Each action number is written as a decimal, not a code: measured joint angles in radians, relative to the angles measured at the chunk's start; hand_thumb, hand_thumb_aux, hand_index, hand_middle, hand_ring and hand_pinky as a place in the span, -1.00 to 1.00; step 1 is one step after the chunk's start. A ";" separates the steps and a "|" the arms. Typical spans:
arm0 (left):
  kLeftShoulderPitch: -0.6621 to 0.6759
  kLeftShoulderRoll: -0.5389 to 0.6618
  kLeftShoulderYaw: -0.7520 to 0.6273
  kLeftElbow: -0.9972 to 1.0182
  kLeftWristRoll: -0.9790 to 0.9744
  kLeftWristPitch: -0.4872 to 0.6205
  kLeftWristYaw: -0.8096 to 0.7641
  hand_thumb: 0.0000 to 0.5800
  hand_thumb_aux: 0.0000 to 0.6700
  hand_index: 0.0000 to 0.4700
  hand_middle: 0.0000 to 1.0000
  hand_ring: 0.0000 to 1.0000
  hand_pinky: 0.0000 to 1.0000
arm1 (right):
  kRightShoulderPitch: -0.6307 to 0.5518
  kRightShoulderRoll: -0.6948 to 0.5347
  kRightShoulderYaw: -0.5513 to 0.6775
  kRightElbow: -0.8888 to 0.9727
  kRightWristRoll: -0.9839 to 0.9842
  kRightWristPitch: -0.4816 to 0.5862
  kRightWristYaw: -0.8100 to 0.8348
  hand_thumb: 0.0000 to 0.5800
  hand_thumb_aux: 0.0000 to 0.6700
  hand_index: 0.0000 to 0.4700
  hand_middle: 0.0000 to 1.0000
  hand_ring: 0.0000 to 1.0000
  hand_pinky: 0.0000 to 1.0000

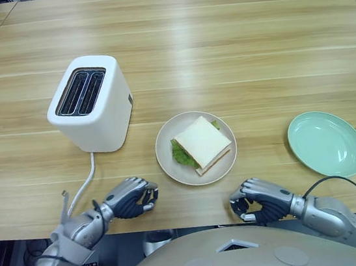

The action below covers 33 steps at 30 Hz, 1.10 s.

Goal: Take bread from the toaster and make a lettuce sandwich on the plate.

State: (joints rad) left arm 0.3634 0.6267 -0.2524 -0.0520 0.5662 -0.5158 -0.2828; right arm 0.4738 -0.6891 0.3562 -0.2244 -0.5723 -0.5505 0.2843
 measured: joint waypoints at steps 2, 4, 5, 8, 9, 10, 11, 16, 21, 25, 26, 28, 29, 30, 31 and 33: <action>-0.054 -0.038 -0.027 0.022 0.032 0.019 0.010 1.00 1.00 0.96 0.65 0.65 0.65 | -0.050 0.027 0.022 0.031 -0.061 0.017 -0.003 1.00 1.00 0.96 1.00 1.00 1.00; -0.120 -0.075 -0.052 0.067 0.063 0.039 0.023 1.00 1.00 0.96 0.65 0.65 0.65 | -0.105 0.056 0.033 0.073 -0.127 0.039 -0.015 1.00 1.00 0.96 1.00 1.00 1.00; -0.162 -0.099 -0.070 0.100 0.078 0.047 0.035 1.00 1.00 0.96 0.65 0.65 0.65 | -0.142 0.077 0.037 0.100 -0.150 0.058 -0.025 1.00 1.00 0.96 1.00 1.00 1.00; -0.260 -0.157 -0.115 0.187 0.108 0.055 0.061 1.00 1.00 0.96 0.66 0.66 0.66 | -0.236 0.130 0.040 0.163 -0.199 0.106 -0.058 1.00 1.00 0.96 1.00 1.00 1.00; -0.286 -0.172 -0.126 0.210 0.116 0.057 0.068 1.00 1.00 0.96 0.67 0.67 0.67 | -0.265 0.137 0.040 0.176 -0.211 0.118 -0.067 1.00 1.00 0.96 1.00 1.00 1.00; -0.324 -0.188 -0.142 0.252 0.128 0.054 0.086 1.00 1.00 0.96 0.67 0.67 0.67 | -0.302 0.150 0.040 0.212 -0.223 0.135 -0.084 1.00 1.00 0.96 1.00 1.00 1.00; -0.372 -0.209 -0.154 0.298 0.138 0.057 0.104 1.00 1.00 0.96 0.67 0.67 0.67 | -0.352 0.169 0.042 0.258 -0.234 0.147 -0.102 1.00 1.00 0.96 1.00 1.00 1.00; -0.564 -0.275 -0.187 0.515 0.171 0.084 0.207 1.00 1.00 0.96 0.66 0.66 0.66 | -0.595 0.249 0.058 0.518 -0.263 0.198 -0.191 1.00 1.00 0.96 1.00 1.00 1.00; -0.719 -0.327 -0.192 0.759 0.172 0.108 0.363 0.95 0.67 0.64 0.48 0.48 0.48 | -0.793 0.328 0.073 0.808 -0.254 0.218 -0.295 1.00 1.00 0.96 1.00 1.00 1.00; -0.750 -0.356 -0.169 0.858 0.145 0.093 0.493 0.46 -0.04 -0.06 -0.61 -0.61 -0.61 | -0.867 0.364 0.073 0.961 -0.230 0.214 -0.384 1.00 1.00 0.96 1.00 1.00 1.00; -0.750 -0.356 -0.165 0.866 0.138 0.084 0.508 0.23 -0.24 -0.26 -0.75 -0.75 -0.75 | -0.867 0.364 0.073 0.968 -0.220 0.210 -0.396 1.00 1.00 0.96 1.00 1.00 1.00; -0.738 -0.347 -0.148 0.858 0.113 0.058 0.530 -1.00 -1.00 -1.00 -1.00 -1.00 -1.00 | -0.850 0.362 0.071 0.967 -0.205 0.195 -0.423 1.00 1.00 0.96 1.00 1.00 1.00; -0.716 -0.337 -0.131 0.828 0.090 0.040 0.532 -1.00 -1.00 -1.00 -1.00 -1.00 -1.00 | -0.835 0.360 0.068 0.959 -0.197 0.185 -0.439 1.00 1.00 0.96 1.00 1.00 1.00; -0.686 -0.325 -0.113 0.785 0.060 0.019 0.529 -1.00 -1.00 -1.00 -1.00 -1.00 -1.00 | -0.815 0.356 0.062 0.943 -0.181 0.174 -0.454 0.84 0.43 0.40 1.00 1.00 1.00; -0.662 -0.317 -0.102 0.744 0.038 0.002 0.524 -1.00 -1.00 -1.00 -1.00 -1.00 -1.00 | -0.798 0.354 0.057 0.926 -0.171 0.170 -0.460 0.53 0.03 0.01 0.62 0.62 0.62; -0.576 -0.313 -0.062 0.606 -0.060 -0.040 0.480 -1.00 -1.00 -1.00 -1.00 -1.00 -1.00 | -0.731 0.347 0.035 0.860 -0.140 0.151 -0.479 -1.00 -1.00 -1.00 -1.00 -1.00 -1.00</action>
State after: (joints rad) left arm -0.2129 0.3138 -0.3147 0.5545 0.5060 -0.5555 0.1968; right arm -0.2573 -0.3426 0.3917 0.6355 -0.7127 -0.3994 -0.1944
